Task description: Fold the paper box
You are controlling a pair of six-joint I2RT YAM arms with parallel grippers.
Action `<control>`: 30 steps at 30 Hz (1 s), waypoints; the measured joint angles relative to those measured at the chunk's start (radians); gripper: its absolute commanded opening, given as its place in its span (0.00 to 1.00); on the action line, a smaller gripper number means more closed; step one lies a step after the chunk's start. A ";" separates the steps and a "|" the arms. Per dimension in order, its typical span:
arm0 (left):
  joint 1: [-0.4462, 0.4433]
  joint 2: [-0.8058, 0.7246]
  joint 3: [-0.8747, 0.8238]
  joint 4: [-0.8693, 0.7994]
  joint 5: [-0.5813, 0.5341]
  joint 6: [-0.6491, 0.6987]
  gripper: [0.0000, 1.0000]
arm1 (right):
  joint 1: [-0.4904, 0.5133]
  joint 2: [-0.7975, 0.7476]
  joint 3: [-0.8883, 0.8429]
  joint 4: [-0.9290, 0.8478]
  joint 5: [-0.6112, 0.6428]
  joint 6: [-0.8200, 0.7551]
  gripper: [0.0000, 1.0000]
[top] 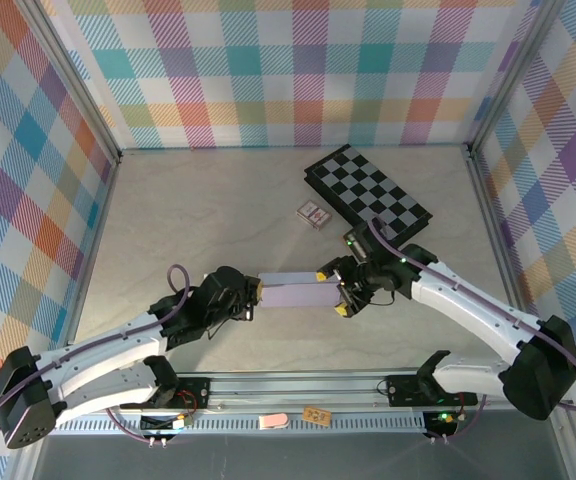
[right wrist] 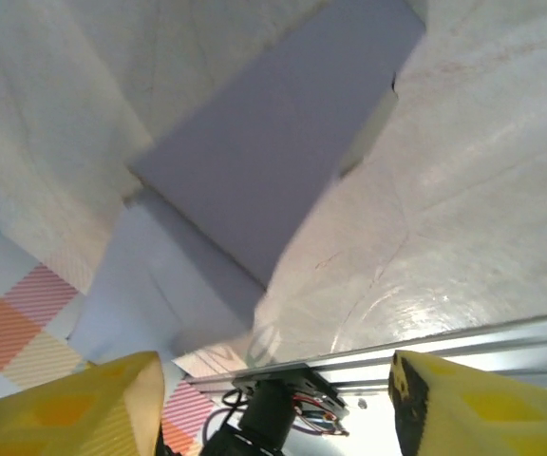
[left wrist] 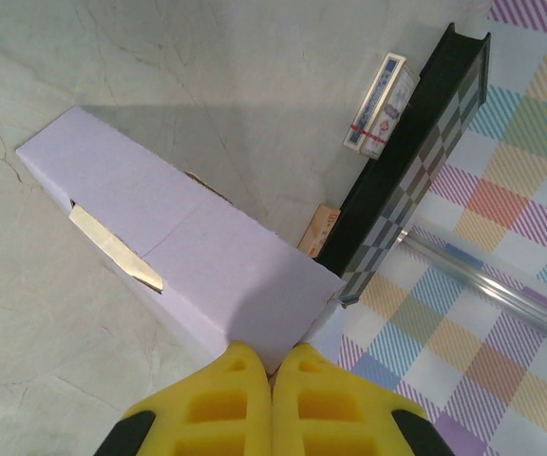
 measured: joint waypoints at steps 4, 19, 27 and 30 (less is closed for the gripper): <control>-0.002 0.011 0.006 0.005 0.004 0.000 0.00 | 0.052 0.058 0.074 0.004 0.046 0.096 0.82; -0.008 0.008 0.007 0.004 0.007 0.000 0.00 | 0.055 0.304 0.196 0.012 0.153 0.262 0.75; -0.015 -0.043 0.013 -0.061 0.032 0.005 0.25 | 0.045 0.311 0.132 0.055 0.145 0.243 0.46; -0.016 -0.088 0.058 -0.187 0.024 0.028 0.31 | 0.027 0.266 0.080 0.097 0.137 0.196 0.42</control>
